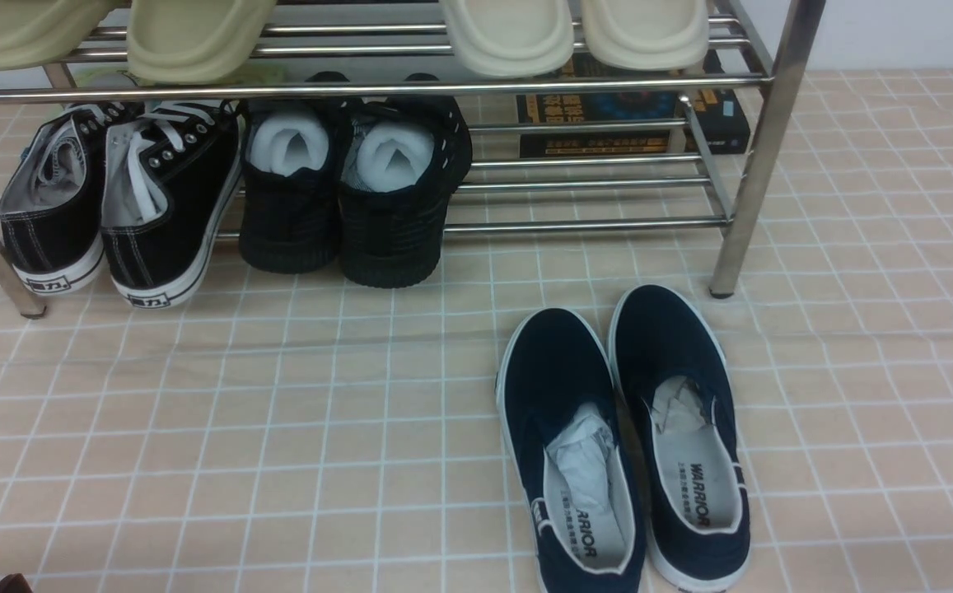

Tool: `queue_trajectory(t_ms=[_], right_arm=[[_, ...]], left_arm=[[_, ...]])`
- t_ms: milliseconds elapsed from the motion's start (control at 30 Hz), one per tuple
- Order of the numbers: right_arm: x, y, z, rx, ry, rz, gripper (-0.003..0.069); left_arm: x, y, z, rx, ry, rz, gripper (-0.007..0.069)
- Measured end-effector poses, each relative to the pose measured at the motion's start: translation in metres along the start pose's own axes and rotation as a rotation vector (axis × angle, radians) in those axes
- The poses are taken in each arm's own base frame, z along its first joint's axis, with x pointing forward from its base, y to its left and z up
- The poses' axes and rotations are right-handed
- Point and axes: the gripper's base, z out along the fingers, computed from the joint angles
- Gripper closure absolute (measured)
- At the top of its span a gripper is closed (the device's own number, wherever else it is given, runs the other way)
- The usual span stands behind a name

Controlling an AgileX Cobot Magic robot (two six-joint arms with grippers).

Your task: Take the shoes off the shelf from the light coffee tablecloth by hand.

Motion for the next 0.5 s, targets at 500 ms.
queue_trajectory(t_ms=[500], right_arm=[[0.0, 0.0, 0.0, 0.0, 0.0, 0.0, 0.0518]], left_arm=[[0.0, 0.0, 0.0, 0.0, 0.0, 0.0, 0.0384]])
